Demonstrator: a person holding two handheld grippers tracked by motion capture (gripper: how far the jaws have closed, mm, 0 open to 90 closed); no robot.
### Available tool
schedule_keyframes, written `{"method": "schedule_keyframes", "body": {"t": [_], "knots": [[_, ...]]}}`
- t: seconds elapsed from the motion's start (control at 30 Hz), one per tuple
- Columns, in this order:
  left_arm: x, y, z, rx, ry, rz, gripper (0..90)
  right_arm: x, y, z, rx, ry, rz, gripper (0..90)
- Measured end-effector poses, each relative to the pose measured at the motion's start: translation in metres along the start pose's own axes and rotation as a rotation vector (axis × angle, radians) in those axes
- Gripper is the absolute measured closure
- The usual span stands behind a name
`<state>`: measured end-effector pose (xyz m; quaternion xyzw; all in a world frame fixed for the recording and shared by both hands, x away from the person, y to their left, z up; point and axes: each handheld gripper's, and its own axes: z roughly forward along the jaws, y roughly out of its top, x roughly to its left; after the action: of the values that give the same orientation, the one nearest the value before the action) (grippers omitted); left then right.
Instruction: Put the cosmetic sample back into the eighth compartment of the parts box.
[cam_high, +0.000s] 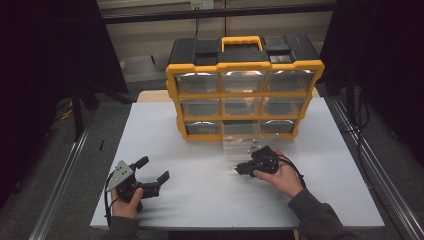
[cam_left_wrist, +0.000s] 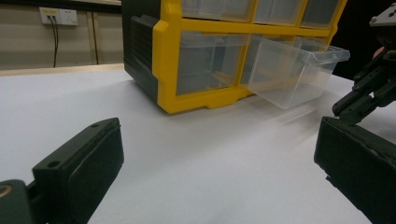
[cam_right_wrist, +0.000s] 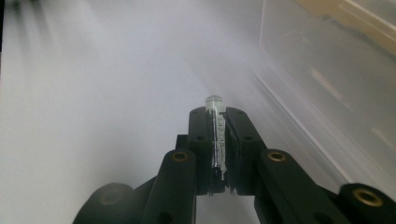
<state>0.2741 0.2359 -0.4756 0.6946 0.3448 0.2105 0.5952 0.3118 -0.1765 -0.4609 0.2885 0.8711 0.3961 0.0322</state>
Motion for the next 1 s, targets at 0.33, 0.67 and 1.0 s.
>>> {"method": "schedule_keyframes", "body": {"t": [0.33, 0.67, 1.0], "knots": [[0.0, 0.0, 0.0, -0.001, -0.001, -0.001, 1.6, 0.001, 0.002, -0.005, 0.006, -0.001, -0.014, 81.5], [0.001, 0.001, -0.001, 0.001, 0.009, 0.005, 1.6, 0.004, 0.008, -0.012, -0.005, -0.002, -0.036, 81.5], [-0.001, 0.001, -0.001, -0.013, 0.009, -0.007, 1.6, 0.002, 0.009, -0.023, -0.019, 0.002, -0.035, 81.5]]}}
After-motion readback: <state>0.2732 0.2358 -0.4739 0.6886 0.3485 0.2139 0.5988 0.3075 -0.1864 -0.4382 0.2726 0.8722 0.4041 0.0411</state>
